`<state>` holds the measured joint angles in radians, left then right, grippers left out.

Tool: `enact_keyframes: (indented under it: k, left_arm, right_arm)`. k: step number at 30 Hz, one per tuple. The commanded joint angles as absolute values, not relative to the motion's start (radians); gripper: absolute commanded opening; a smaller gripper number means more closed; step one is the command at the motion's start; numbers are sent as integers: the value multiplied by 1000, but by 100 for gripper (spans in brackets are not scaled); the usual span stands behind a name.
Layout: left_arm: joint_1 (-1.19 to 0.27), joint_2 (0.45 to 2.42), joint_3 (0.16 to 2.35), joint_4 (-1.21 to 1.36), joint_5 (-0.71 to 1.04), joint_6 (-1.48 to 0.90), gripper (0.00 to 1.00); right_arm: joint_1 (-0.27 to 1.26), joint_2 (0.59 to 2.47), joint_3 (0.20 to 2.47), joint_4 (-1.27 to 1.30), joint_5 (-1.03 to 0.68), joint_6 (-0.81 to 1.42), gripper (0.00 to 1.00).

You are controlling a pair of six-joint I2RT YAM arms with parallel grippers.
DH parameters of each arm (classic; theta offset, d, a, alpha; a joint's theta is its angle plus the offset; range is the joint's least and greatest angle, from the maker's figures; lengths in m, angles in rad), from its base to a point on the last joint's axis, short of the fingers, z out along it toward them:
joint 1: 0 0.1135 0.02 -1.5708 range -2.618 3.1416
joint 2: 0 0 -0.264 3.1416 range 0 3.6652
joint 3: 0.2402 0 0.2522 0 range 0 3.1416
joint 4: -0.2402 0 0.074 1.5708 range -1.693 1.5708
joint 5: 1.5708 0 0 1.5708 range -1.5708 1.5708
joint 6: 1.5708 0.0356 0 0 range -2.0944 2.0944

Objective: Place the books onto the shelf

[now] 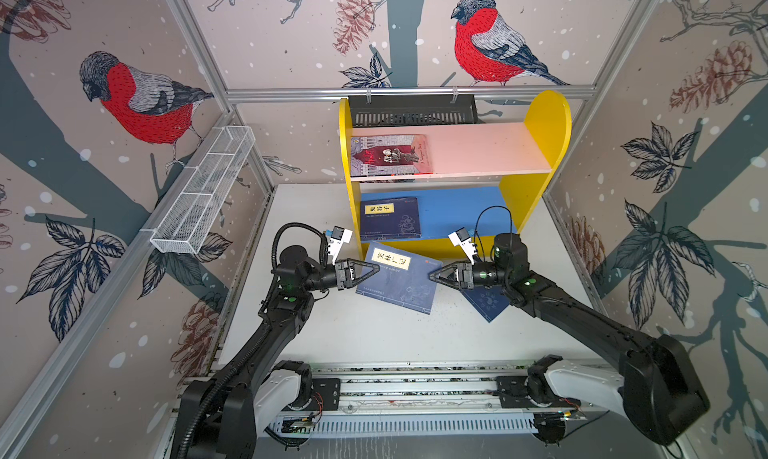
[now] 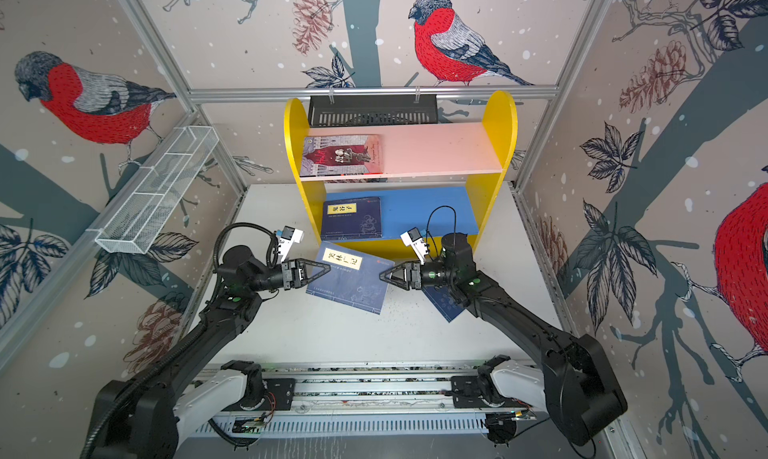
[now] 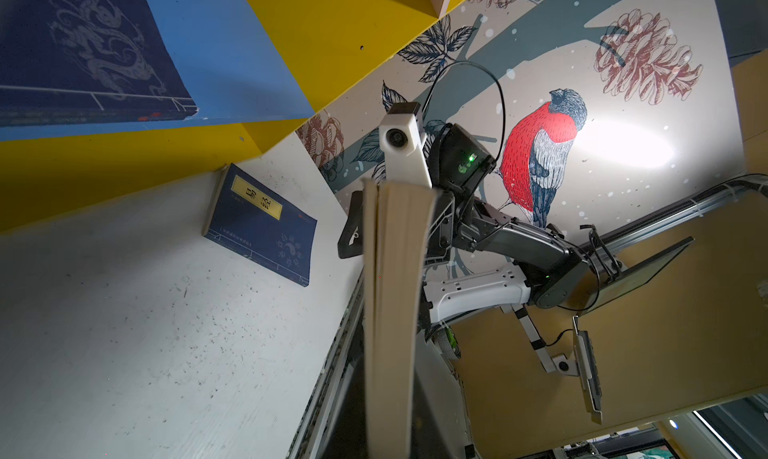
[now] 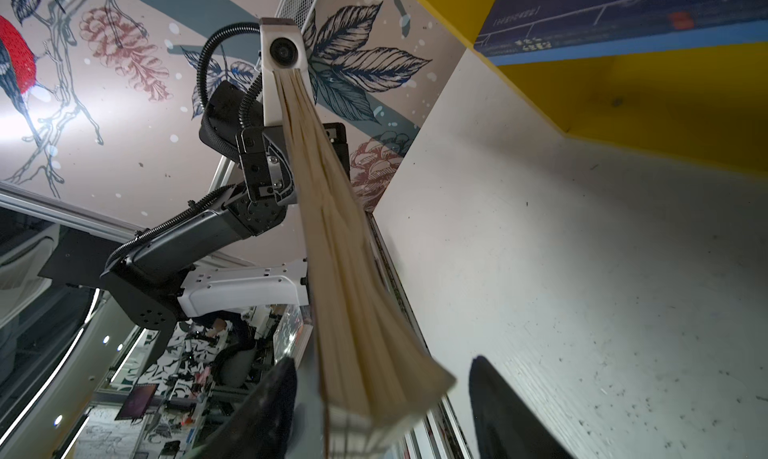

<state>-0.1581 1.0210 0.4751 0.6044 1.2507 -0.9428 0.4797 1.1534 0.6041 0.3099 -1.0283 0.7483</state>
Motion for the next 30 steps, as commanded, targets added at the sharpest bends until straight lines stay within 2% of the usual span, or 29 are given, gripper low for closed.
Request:
enact_keyframes:
  k: [1, 4, 8, 16, 23, 30]
  left_arm:
    - [-153, 1030, 486, 772, 1230, -1037, 0]
    - [-147, 1040, 480, 793, 1197, -1056, 0]
    - [-119, 1051, 459, 885, 1149, -1138, 0]
    - [-114, 1065, 429, 983, 1143, -1200, 0]
    - [-109, 1057, 416, 970, 1125, -1190, 0]
    - [-107, 1061, 416, 909, 1100, -1143, 0]
  right_arm:
    - [479, 1116, 544, 546, -1005, 893, 71]
    - [504, 1105, 494, 666, -991, 967, 72]
    - [565, 1115, 476, 696, -931, 976, 72]
    - [614, 1162, 477, 746, -841, 979, 63]
    - [615, 1221, 490, 868, -853, 1042, 43]
    - [611, 1283, 527, 899, -865, 1051, 12]
